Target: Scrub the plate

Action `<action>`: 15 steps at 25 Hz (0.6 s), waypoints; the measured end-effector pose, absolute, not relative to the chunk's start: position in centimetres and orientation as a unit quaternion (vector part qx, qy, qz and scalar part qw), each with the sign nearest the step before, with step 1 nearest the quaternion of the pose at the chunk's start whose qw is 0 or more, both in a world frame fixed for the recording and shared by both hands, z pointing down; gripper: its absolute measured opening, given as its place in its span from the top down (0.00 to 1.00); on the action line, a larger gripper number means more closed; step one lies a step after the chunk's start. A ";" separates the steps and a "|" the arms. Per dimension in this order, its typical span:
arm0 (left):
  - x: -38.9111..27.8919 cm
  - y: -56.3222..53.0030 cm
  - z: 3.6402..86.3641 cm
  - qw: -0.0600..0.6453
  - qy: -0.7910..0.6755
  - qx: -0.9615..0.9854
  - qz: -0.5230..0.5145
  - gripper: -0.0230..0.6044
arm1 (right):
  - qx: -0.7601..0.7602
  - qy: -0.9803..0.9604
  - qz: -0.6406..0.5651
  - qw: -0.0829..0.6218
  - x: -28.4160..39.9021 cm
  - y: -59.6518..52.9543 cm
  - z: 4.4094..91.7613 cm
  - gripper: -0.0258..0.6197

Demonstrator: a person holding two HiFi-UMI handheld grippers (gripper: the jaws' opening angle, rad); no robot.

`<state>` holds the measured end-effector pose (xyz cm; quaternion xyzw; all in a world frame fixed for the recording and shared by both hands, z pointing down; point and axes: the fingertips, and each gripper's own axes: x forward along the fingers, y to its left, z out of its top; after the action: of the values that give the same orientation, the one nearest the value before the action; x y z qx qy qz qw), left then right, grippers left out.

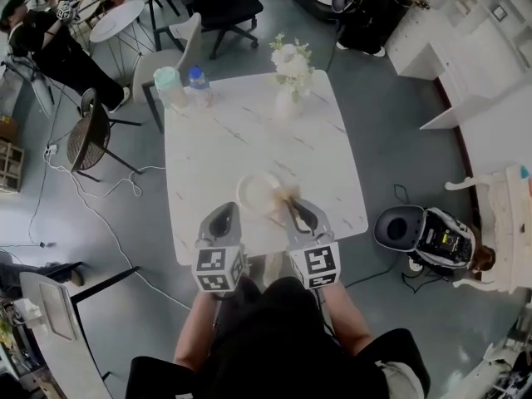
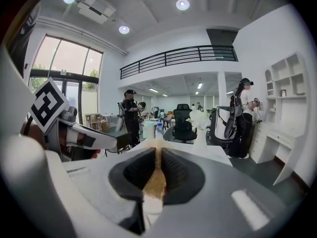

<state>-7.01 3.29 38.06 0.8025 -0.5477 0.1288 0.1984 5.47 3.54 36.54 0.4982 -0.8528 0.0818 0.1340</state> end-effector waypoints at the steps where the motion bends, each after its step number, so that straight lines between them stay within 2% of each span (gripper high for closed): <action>1: -7.1 3.7 37.3 0.192 -0.550 0.803 0.126 0.95 | 0.501 -0.853 0.078 0.128 5.7 4.0 35.8 0.90; 8: -7.1 6.4 32.3 0.118 -0.559 0.813 0.110 0.95 | 0.518 -0.850 0.050 0.087 7.4 6.9 31.5 0.90; 15: -6.7 8.7 30.2 0.096 -0.562 0.815 0.100 0.95 | 0.525 -0.848 0.028 0.066 8.7 9.4 29.1 0.90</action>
<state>-6.66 8.72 30.21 0.8154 -0.5620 0.1005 0.0962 8.69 9.42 29.09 0.5251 -0.8480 0.0283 0.0659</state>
